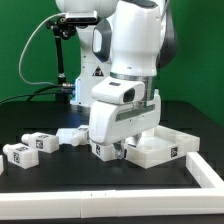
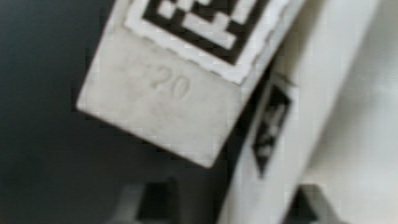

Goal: Assemble one leg

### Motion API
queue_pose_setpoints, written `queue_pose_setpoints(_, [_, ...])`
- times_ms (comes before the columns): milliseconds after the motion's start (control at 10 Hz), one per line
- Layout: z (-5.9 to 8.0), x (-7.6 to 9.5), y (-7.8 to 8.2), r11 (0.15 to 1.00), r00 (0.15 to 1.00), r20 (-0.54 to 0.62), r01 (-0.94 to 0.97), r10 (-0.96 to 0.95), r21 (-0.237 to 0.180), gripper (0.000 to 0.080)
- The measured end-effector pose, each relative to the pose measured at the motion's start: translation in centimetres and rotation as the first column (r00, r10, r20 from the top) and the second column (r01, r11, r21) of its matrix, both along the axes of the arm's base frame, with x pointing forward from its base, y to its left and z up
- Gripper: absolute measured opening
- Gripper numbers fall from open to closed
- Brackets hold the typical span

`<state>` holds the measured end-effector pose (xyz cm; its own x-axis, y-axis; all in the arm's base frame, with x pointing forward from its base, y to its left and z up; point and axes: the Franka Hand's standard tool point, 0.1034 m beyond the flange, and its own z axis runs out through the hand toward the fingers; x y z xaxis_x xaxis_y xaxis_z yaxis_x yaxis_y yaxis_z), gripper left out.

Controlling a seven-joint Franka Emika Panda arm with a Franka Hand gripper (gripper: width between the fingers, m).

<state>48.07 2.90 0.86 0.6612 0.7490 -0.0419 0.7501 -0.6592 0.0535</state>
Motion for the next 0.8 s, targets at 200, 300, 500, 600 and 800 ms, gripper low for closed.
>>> queue_pose_setpoints(200, [0.1,0.1,-0.1,1.000,1.000,0.003,-0.002,0.002,0.000,0.0058])
queue_pose_setpoints(300, [0.3,-0.1,-1.0,0.998,0.999,0.004,0.055,-0.055,0.007,0.0058])
queue_pose_setpoints(500, [0.2,-0.4,-2.8,0.975,0.975,-0.004,0.223,-0.223,0.025,0.0058])
queue_pose_setpoints(600, [0.2,-0.2,-3.5,0.964,0.964,-0.010,0.265,-0.265,0.031,0.0058])
queue_pose_setpoints(800, [0.3,1.3,-4.9,0.925,0.927,-0.011,0.376,-0.376,0.057,0.0057])
